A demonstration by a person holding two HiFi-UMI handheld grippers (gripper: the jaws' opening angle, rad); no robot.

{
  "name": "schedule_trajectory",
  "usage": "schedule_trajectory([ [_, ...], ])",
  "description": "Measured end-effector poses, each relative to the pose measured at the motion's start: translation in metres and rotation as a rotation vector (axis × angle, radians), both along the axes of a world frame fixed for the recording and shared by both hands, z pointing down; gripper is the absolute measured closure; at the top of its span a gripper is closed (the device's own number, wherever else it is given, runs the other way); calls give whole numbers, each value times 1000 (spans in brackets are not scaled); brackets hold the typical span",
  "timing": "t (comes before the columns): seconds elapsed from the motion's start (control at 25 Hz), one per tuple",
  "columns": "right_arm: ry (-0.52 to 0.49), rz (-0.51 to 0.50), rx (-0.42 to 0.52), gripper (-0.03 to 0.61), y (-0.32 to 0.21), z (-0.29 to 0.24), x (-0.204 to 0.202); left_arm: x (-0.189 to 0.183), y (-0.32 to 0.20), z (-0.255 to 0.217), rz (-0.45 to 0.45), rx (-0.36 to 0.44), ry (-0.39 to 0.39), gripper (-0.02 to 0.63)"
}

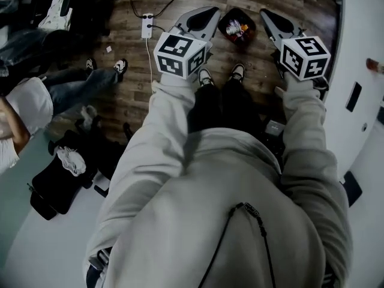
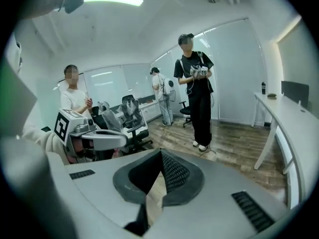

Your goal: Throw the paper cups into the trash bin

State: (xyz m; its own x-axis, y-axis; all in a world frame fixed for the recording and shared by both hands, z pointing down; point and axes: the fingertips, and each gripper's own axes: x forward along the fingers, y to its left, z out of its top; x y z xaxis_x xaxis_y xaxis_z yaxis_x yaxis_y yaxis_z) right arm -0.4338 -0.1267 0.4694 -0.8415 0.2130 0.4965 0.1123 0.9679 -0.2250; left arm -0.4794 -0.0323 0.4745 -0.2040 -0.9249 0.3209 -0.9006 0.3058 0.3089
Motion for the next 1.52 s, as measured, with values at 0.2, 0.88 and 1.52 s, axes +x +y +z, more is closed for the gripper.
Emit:
schedule_trajectory([
  [0.2, -142, -12, 85, 558, 2, -105, -27, -29, -9, -104, 28, 89, -157, 613],
  [0.88, -532, -62, 240, 560, 54, -352, -65, -55, 22, -332, 62, 290, -499, 612],
  [1.52, -537, -93, 252, 560, 84, -360, -75, -64, 42, -322, 90, 278, -459, 612],
])
